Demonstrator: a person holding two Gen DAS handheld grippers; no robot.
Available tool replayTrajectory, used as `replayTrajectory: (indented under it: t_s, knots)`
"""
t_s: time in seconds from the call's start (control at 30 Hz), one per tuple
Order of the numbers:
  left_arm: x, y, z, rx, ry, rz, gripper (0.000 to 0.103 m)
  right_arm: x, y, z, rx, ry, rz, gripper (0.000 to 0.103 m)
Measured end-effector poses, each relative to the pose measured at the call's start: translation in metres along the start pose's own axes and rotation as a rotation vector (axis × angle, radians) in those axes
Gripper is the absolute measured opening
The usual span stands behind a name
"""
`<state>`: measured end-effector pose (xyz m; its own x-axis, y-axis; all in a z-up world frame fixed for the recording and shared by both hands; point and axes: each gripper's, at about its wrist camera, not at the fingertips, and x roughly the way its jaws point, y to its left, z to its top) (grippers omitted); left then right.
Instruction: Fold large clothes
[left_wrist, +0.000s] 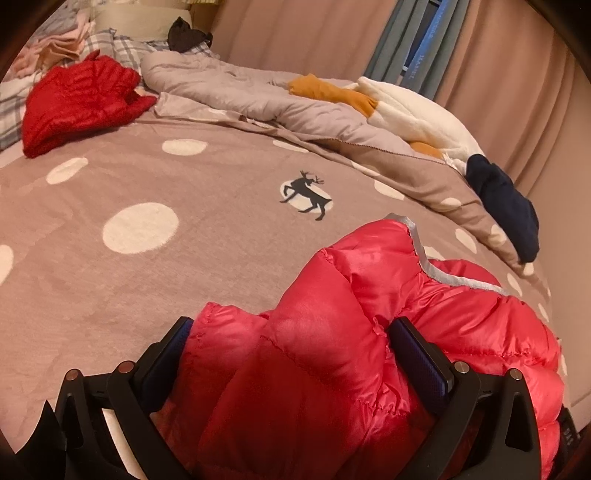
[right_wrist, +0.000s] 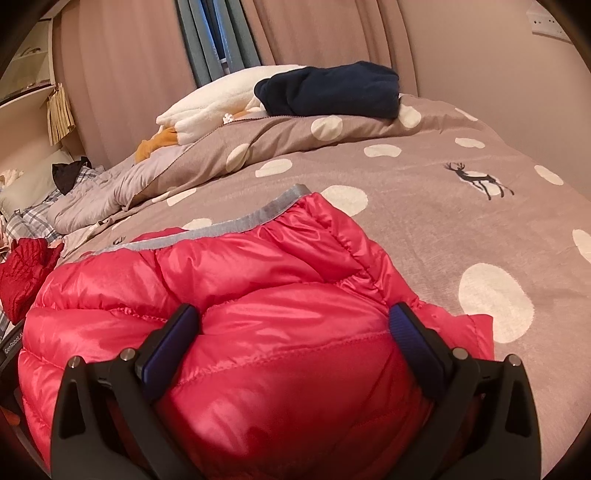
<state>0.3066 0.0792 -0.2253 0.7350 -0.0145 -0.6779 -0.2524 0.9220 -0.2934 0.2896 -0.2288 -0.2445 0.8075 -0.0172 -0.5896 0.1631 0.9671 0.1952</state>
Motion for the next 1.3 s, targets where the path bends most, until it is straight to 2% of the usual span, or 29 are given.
replayTrajectory:
  t_s: [0.23,0.33,0.4,0.5,0.67,0.77,0.87,0.97,1.03,1.13,1.2,1.3]
  knots:
    - [-0.044,0.007,-0.003,0.003,-0.097,0.058,0.103,-0.029,0.007,-0.001,0.037,-0.057,-0.021,0.103]
    - [-0.067,0.018,-0.003,-0.002,-0.146,0.024,0.103,-0.044,0.017,-0.001,0.032,-0.058,0.04,0.103]
    - [-0.074,0.027,-0.005,-0.028,-0.144,0.023,0.103,-0.055,0.027,-0.001,0.014,-0.074,0.079,0.103]
    - [-0.074,0.042,-0.011,-0.089,-0.111,-0.032,0.103,-0.07,0.045,-0.003,-0.041,-0.102,0.109,0.103]
    - [-0.059,0.058,-0.021,-0.169,0.029,-0.084,0.103,-0.075,0.072,-0.012,-0.157,-0.091,0.099,0.103]
    - [-0.052,0.061,-0.033,-0.194,0.106,-0.151,0.103,-0.071,0.078,-0.017,-0.18,-0.064,0.093,0.103]
    - [-0.045,0.067,-0.047,-0.271,0.193,-0.277,0.103,-0.065,0.082,-0.02,-0.189,-0.047,0.082,0.103]
    - [-0.047,0.056,-0.051,-0.243,0.201,-0.339,0.103,-0.059,0.086,-0.024,-0.206,-0.021,0.034,0.103]
    - [-0.043,0.046,-0.054,-0.248,0.242,-0.406,0.103,-0.056,0.086,-0.025,-0.201,-0.014,0.018,0.103]
    - [-0.038,0.041,-0.054,-0.24,0.237,-0.423,0.103,-0.057,0.083,-0.026,-0.187,-0.003,0.004,0.103]
    - [-0.035,0.046,-0.051,-0.287,0.254,-0.466,0.103,-0.055,0.08,-0.026,-0.17,0.012,0.002,0.103]
    - [-0.031,0.05,-0.05,-0.353,0.274,-0.571,0.102,-0.046,0.076,-0.03,-0.146,0.054,0.015,0.103]
